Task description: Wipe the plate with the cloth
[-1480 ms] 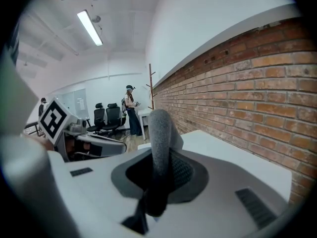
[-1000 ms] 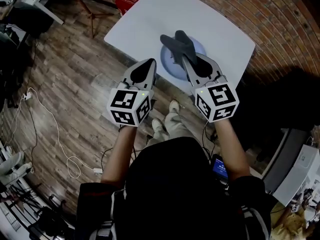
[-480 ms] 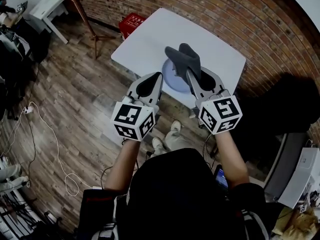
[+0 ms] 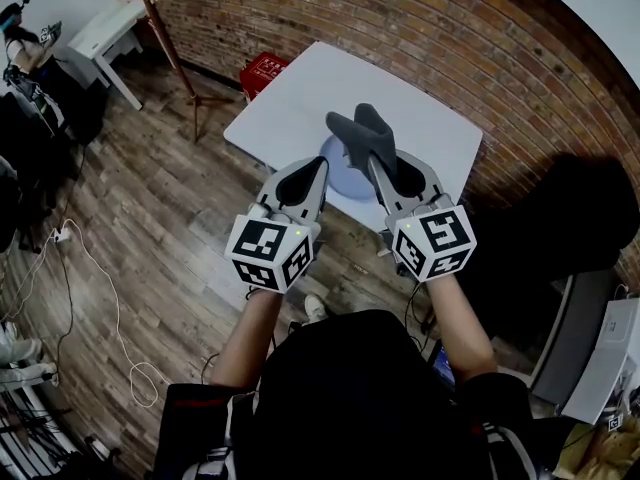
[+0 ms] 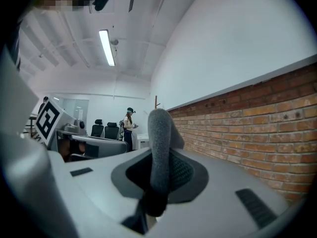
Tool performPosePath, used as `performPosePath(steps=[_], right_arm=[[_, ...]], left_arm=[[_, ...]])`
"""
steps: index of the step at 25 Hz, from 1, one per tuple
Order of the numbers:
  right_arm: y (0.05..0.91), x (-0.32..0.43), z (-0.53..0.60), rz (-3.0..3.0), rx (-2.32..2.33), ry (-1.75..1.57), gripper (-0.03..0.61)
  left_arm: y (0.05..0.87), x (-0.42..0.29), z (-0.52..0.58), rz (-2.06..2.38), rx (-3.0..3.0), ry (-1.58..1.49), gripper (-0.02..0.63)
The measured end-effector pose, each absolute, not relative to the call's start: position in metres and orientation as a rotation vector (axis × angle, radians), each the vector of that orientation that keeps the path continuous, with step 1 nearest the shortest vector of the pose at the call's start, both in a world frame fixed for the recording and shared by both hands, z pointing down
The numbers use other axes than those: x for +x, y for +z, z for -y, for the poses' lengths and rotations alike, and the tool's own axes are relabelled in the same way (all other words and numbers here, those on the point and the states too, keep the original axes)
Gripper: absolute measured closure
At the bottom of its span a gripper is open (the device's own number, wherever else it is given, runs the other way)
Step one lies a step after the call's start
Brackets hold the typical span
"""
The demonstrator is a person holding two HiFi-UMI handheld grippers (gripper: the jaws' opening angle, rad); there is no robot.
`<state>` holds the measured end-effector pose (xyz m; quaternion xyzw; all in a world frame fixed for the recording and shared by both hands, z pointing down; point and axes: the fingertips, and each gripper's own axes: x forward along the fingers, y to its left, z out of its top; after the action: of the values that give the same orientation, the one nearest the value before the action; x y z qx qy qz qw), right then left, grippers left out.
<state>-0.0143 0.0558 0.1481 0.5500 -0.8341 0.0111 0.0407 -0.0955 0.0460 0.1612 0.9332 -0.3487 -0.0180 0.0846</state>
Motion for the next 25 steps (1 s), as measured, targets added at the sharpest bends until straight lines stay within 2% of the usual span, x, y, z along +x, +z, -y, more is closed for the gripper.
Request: performPosePath(steps=[25], right_arm=[[0.119, 0.056, -0.162, 2.703, 1.614, -0.009, 0.525]], left_arm=[[0.134, -0.020, -0.154, 1.174, 2.780, -0.054, 0.595]])
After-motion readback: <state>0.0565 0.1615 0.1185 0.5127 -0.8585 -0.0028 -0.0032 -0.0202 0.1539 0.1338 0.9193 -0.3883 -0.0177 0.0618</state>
